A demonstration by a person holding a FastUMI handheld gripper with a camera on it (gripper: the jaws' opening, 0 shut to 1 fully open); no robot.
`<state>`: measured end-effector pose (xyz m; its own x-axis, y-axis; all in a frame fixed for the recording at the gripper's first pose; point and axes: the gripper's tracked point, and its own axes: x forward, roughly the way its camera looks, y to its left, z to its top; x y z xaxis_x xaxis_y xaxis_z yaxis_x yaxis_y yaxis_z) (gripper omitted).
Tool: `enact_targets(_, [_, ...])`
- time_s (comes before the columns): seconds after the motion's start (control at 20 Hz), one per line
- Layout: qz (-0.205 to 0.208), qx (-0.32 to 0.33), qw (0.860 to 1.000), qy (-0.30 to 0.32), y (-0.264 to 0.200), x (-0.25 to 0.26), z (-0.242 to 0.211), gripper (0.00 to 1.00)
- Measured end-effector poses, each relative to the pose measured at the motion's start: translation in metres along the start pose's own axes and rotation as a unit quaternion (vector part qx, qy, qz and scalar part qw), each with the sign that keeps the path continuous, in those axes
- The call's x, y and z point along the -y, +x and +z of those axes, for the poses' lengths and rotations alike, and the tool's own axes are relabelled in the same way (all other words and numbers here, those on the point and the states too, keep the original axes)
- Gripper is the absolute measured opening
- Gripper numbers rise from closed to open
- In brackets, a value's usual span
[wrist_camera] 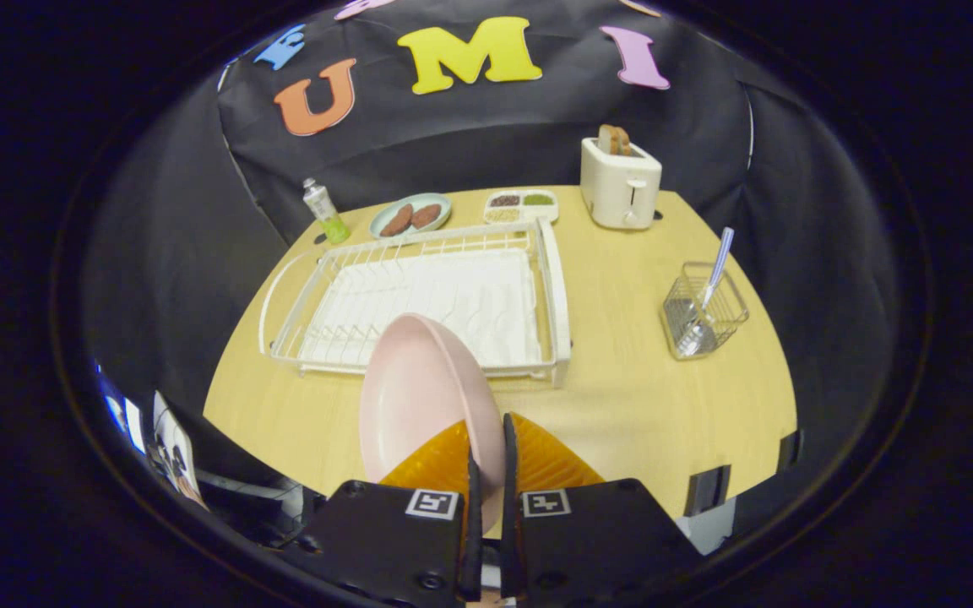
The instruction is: Take the plate from the dish rack, then take the spoon from the basket and place it into the plate.
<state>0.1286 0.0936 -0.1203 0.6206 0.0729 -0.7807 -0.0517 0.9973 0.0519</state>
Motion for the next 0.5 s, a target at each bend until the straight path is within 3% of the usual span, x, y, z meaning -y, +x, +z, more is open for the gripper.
enact_targets(0.5, [0.06,-0.026,0.996,0.061,0.059,0.021,-0.052,0.16])
